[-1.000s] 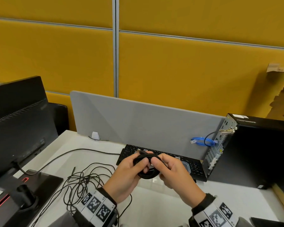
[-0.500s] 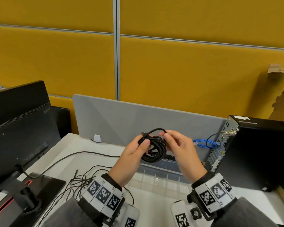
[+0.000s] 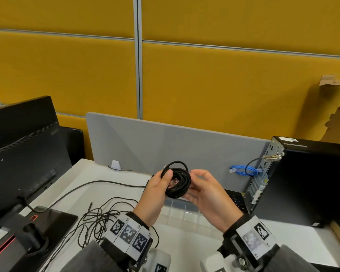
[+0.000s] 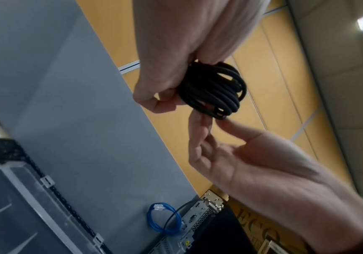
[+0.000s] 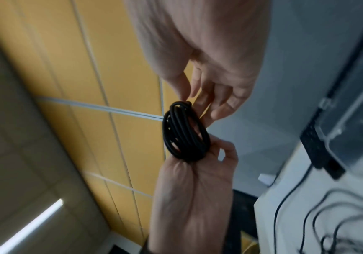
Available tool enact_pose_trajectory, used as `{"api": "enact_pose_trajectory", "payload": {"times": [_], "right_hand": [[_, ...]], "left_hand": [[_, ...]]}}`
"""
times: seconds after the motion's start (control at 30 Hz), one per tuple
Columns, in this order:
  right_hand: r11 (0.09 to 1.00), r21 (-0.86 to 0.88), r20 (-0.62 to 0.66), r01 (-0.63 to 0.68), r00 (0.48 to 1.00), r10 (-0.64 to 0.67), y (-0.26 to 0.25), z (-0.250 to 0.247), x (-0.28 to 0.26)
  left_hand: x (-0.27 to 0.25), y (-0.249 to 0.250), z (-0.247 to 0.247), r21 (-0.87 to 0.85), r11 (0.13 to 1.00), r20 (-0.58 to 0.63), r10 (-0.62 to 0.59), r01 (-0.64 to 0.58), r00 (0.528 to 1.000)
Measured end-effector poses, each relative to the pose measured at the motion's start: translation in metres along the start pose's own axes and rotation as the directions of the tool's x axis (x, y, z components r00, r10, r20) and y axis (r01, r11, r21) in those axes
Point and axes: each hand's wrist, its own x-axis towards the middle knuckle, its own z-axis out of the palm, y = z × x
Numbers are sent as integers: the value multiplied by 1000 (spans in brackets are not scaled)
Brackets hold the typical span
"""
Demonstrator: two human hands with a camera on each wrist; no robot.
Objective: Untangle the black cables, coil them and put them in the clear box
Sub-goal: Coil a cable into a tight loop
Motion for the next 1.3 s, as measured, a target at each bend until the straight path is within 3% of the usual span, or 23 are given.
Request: {"api": "enact_pose_trajectory", "payload": {"times": [0.13, 0.27, 0.4, 0.5, 0.63, 0.83, 1.1, 1.3], "right_hand": [[967, -215, 61, 140, 990, -130, -4, 0, -4], [939, -308, 146, 153, 983, -113, -8, -3, -4], [944, -311, 189, 109, 981, -51, -16, -11, -3], [983, -184, 168, 18, 986, 14, -14, -14, -3], [987, -163, 196, -3, 980, 36, -12, -18, -1], [981, -152, 46, 121, 992, -115, -10, -18, 6], [999, -39, -87, -11, 996, 7, -5, -6, 6], [1000, -20, -129, -15, 992, 12, -6, -6, 9]], "left_hand": [[-1, -2, 6, 170, 982, -46, 85, -76, 995], [-4, -7, 7, 352, 919, -37, 206, -180, 978], [-10, -3, 7, 216, 950, 29, 225, -226, 974], [-9, 2, 5, 102, 974, 70, 196, -203, 978], [-10, 4, 0, 92, 979, 144, 170, -184, 975], [-12, 5, 3, 108, 979, 204, 148, -172, 968], [-12, -1, 3, 210, 946, 210, 204, -248, 956], [-7, -6, 0, 312, 912, 193, 214, -266, 958]]}}
